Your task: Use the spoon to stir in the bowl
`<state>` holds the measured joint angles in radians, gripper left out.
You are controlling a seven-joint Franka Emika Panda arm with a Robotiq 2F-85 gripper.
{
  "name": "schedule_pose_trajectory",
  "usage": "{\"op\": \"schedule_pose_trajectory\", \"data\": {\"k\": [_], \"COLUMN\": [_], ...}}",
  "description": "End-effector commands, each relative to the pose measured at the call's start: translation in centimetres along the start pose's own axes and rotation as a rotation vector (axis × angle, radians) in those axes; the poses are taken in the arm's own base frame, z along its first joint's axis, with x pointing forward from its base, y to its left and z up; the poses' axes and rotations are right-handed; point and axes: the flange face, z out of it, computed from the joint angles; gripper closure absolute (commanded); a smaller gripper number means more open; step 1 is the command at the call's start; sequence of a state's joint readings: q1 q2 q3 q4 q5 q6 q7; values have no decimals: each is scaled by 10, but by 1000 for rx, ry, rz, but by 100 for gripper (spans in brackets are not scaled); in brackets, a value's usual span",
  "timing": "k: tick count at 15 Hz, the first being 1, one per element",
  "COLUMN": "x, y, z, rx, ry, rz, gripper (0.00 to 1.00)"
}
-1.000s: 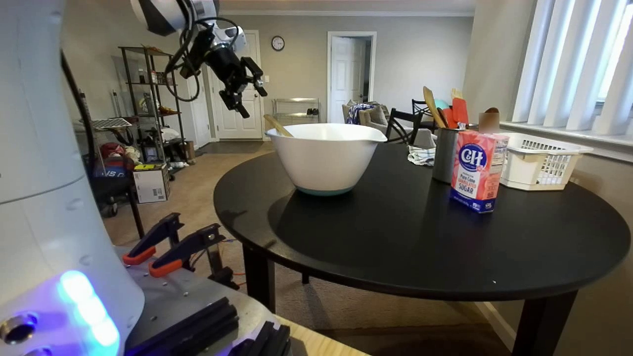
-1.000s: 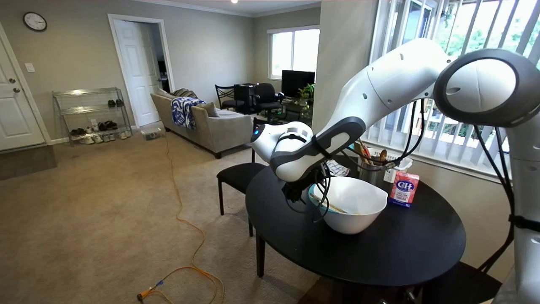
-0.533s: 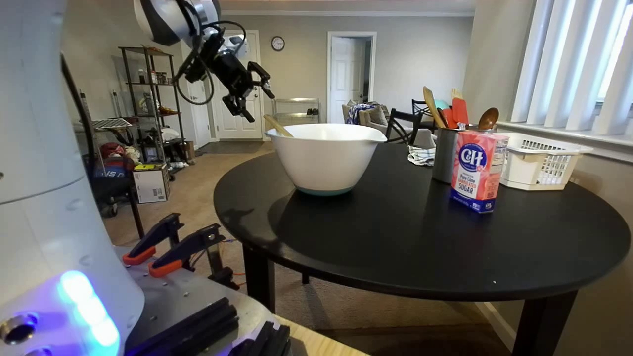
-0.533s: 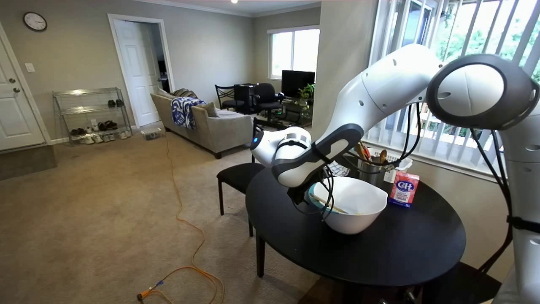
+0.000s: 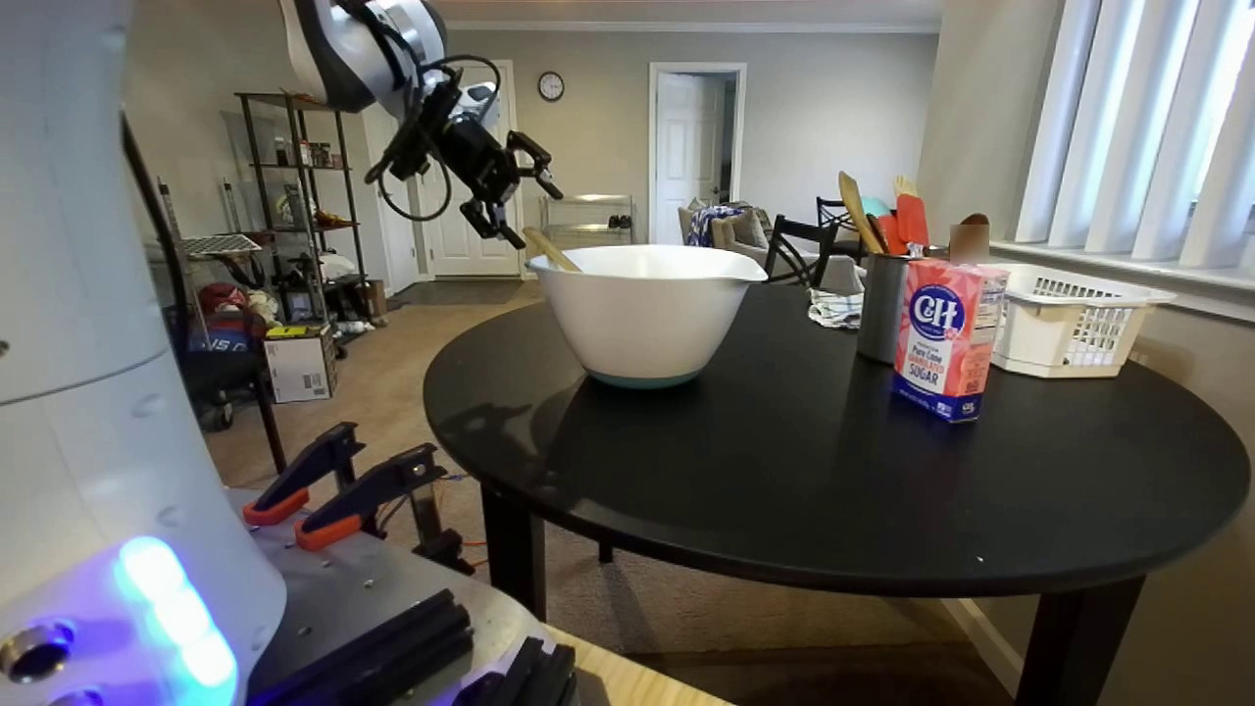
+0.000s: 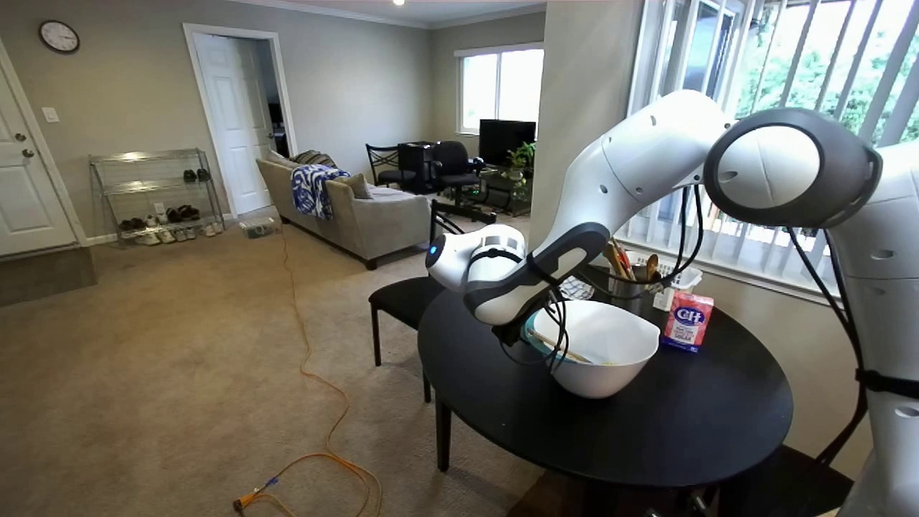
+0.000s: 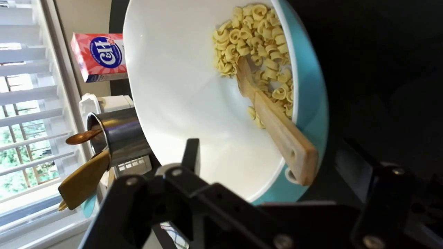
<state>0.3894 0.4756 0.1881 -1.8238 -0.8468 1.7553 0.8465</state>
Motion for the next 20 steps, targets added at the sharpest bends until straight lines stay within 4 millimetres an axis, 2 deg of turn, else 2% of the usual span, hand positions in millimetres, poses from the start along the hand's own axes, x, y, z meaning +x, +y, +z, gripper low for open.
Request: {"op": "schedule_pose_trajectory", "data": {"k": [1,7,14,18,19,20], "x": [6,11,13,15,15,15], "y": [-5,-14,-9,-6,-5,-4], "z": [-4,-13,16,23,23,24], "rx": [-48,-93,-130,-131,-129,-129], "ry": [18,24,-32,-41,-39,-40], "rz": [-41,-20,-8,-3,-6,-10], "gripper": [0,0,0,0,25,26]}}
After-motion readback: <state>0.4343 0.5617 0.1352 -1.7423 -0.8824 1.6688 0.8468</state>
